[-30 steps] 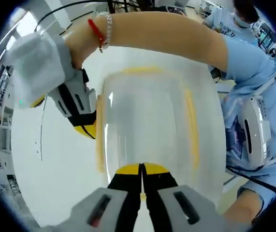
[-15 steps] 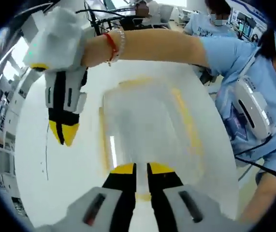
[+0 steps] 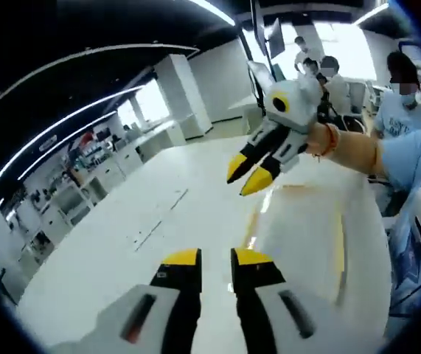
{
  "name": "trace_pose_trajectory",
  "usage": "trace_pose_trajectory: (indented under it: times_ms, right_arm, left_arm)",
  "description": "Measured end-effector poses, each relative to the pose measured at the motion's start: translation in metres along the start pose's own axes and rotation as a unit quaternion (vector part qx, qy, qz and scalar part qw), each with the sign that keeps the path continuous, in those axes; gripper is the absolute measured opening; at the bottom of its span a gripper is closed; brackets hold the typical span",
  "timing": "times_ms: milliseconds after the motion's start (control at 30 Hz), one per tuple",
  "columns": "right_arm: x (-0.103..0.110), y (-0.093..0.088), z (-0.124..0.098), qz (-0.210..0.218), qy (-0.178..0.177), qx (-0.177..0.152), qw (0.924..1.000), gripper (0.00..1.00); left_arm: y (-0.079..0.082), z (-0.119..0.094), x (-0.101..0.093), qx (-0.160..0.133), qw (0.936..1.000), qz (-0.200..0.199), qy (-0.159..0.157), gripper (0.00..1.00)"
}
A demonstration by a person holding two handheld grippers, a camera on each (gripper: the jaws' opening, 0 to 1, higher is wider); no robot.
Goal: Snap each plastic latch of the storage box into its locked position after aligning the lid with the box until every specified latch is closed and the lid sits flush.
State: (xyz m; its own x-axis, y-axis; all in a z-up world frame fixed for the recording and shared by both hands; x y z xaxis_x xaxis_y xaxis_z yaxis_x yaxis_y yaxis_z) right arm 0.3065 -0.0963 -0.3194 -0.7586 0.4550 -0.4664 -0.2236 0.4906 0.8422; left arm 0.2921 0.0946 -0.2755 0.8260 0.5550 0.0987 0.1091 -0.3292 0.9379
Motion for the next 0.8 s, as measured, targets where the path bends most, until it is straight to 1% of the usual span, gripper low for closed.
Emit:
trace_pose_trajectory:
  times_ms: [33,67,100,133,200,267,300,333,400,433,500,567,633,667,700,733,800]
  right_arm:
    - [0.003,0.002,-0.006,0.0,-0.004,-0.014,0.9999,0.17]
    - [0.007,0.004,-0.012,0.003,-0.014,-0.026,0.9996,0.18]
    - [0.009,0.004,-0.018,0.001,-0.025,-0.026,0.9993,0.19]
    - [0.012,0.004,-0.024,-0.001,-0.036,-0.026,0.999,0.2]
    - [0.014,0.007,-0.037,-0.014,-0.068,-0.03,0.9971,0.22]
    - [0.016,0.011,-0.049,-0.021,-0.085,-0.037,0.9955,0.23]
    - [0.015,0.014,-0.06,-0.022,-0.102,-0.047,0.9934,0.24]
    - [0.016,0.015,-0.066,-0.022,-0.112,-0.053,0.992,0.24]
    - [0.013,0.014,-0.081,-0.018,-0.15,-0.062,0.9866,0.26]
    - [0.011,0.011,-0.088,-0.017,-0.165,-0.057,0.9845,0.26]
    - [0.009,0.004,-0.101,-0.022,-0.198,-0.038,0.9792,0.26]
    - [0.008,0.002,-0.109,-0.028,-0.219,-0.028,0.975,0.27]
    - [0.012,0.001,-0.116,-0.028,-0.225,-0.033,0.9734,0.28]
    - [0.014,0.0,-0.12,-0.024,-0.235,-0.042,0.9708,0.29]
    - [0.017,-0.002,-0.123,-0.02,-0.243,-0.053,0.9685,0.3]
    - [0.021,-0.005,-0.126,-0.013,-0.247,-0.061,0.9671,0.3]
    - [0.024,-0.011,-0.133,0.003,-0.26,-0.071,0.963,0.3]
  left_arm:
    - [0.003,-0.008,0.001,-0.022,0.9996,-0.01,0.014,0.16]
    - [0.004,-0.013,0.003,-0.035,0.9989,-0.016,0.025,0.16]
    - [0.005,-0.016,0.004,-0.042,0.9985,-0.018,0.031,0.17]
    - [0.004,-0.028,0.004,-0.061,0.9966,-0.018,0.054,0.17]
    - [0.002,-0.042,0.006,-0.077,0.9934,-0.017,0.083,0.19]
    - [0.0,-0.055,0.007,-0.093,0.9897,-0.014,0.109,0.21]
    - [-0.005,-0.062,0.002,-0.101,0.9887,-0.006,0.111,0.21]
    - [-0.01,-0.067,-0.001,-0.101,0.9888,-0.002,0.109,0.23]
    - [-0.018,-0.075,-0.005,-0.106,0.9878,-0.005,0.114,0.26]
    - [-0.019,-0.079,-0.002,-0.118,0.9857,-0.01,0.119,0.26]
    - [-0.023,-0.086,-0.002,-0.125,0.9842,-0.014,0.125,0.28]
    - [-0.027,-0.096,0.0,-0.138,0.9781,-0.02,0.154,0.29]
    - [-0.032,-0.106,0.004,-0.147,0.9711,-0.019,0.187,0.3]
    - [-0.036,-0.11,0.004,-0.146,0.9694,-0.017,0.197,0.29]
    - [-0.043,-0.114,0.004,-0.142,0.9682,-0.024,0.205,0.29]
    - [-0.047,-0.118,0.005,-0.152,0.9637,-0.037,0.216,0.29]
    - [-0.053,-0.124,0.006,-0.175,0.956,-0.047,0.23,0.29]
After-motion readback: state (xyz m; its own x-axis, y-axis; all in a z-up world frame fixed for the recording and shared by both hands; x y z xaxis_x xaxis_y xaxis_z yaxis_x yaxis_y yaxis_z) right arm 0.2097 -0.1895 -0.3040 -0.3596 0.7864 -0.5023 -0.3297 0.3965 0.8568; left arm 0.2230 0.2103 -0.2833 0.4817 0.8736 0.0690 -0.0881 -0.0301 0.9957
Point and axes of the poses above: the point that each gripper's makers call its tool centre point, and the gripper's own axes: z roughly forward along the fingers, x roughly to its left, y roughly out of its top, the point moved 5 cm from there along -z, roughly backward along the fingers, and after that the axes turned 10 degrees about -z, right-handed, at the moved point
